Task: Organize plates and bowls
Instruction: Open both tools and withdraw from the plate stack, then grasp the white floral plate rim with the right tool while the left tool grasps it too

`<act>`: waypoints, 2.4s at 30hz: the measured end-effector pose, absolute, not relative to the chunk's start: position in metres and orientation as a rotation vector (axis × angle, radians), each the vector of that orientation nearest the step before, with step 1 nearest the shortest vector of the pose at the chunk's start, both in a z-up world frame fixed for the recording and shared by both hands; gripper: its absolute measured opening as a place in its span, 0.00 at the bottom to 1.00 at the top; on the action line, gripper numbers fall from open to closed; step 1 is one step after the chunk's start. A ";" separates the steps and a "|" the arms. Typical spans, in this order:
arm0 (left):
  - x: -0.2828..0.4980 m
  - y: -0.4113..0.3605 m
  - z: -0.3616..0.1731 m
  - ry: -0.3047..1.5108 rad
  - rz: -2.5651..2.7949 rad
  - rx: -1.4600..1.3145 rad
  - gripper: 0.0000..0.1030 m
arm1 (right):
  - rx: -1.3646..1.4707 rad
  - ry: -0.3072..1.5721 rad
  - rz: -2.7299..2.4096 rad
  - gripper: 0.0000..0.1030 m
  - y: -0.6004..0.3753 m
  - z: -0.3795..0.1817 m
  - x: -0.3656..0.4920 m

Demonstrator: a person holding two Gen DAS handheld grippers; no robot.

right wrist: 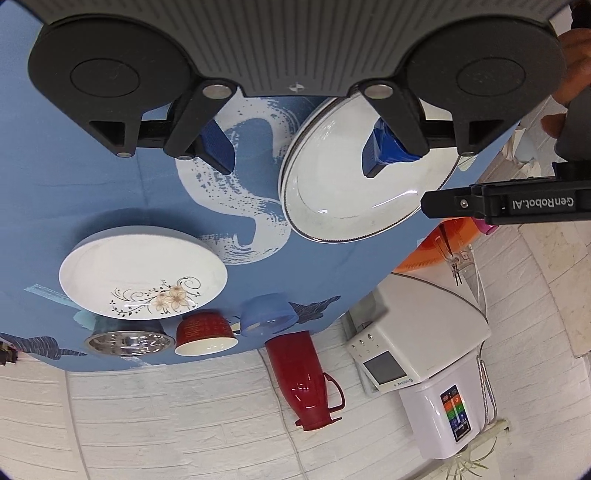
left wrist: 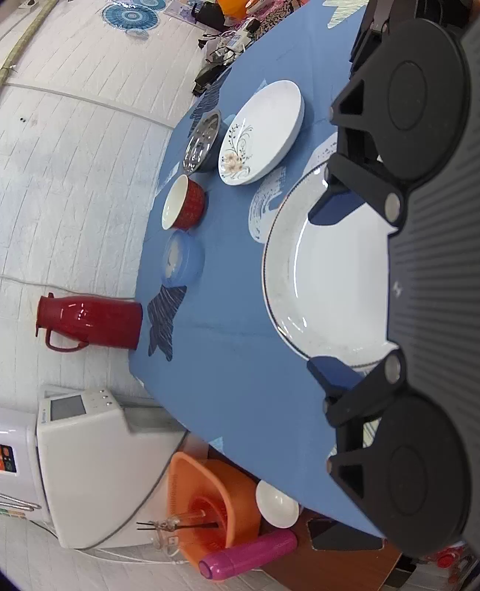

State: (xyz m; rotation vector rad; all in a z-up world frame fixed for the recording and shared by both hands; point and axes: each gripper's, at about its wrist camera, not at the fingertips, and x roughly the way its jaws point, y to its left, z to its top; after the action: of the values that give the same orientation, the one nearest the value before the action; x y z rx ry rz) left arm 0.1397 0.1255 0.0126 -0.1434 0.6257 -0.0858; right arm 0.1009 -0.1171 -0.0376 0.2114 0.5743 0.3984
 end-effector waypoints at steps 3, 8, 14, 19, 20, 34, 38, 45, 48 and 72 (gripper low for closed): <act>0.141 0.115 0.017 0.615 -0.103 -0.135 0.81 | 0.214 0.565 0.384 0.61 -0.128 -0.035 0.098; 0.140 0.098 0.023 0.596 -0.118 -0.105 0.90 | 0.249 0.571 0.348 0.61 -0.149 -0.036 0.099; 0.146 0.080 0.027 0.609 -0.133 -0.096 0.98 | 0.317 0.583 0.318 0.61 -0.175 -0.044 0.100; 0.169 0.062 0.028 0.670 -0.187 -0.121 0.98 | 0.354 0.580 0.292 0.61 -0.202 -0.045 0.104; 0.177 0.055 0.029 0.686 -0.204 -0.126 0.98 | 0.363 0.576 0.284 0.61 -0.210 -0.044 0.106; 0.329 0.008 0.021 0.902 -0.328 -0.146 0.98 | 0.279 0.608 0.142 0.62 -0.278 -0.029 0.205; 0.351 -0.005 0.005 0.970 -0.368 -0.137 0.98 | 0.255 0.647 0.166 0.62 -0.271 -0.035 0.229; 0.370 -0.018 -0.011 1.003 -0.400 -0.125 0.98 | 0.196 0.714 0.235 0.62 -0.248 -0.043 0.257; 0.373 -0.019 -0.014 1.011 -0.396 -0.123 0.98 | 0.146 0.718 0.255 0.64 -0.241 -0.045 0.257; 0.373 -0.038 -0.030 1.019 -0.358 -0.038 0.97 | 0.005 0.662 0.218 0.68 -0.225 -0.052 0.252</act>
State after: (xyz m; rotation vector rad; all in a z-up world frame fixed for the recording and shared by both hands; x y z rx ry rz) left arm 0.3734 -0.0380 -0.0305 -0.0383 1.0191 -0.3576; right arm 0.2523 -0.2247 -0.0516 0.0054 0.6621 0.2176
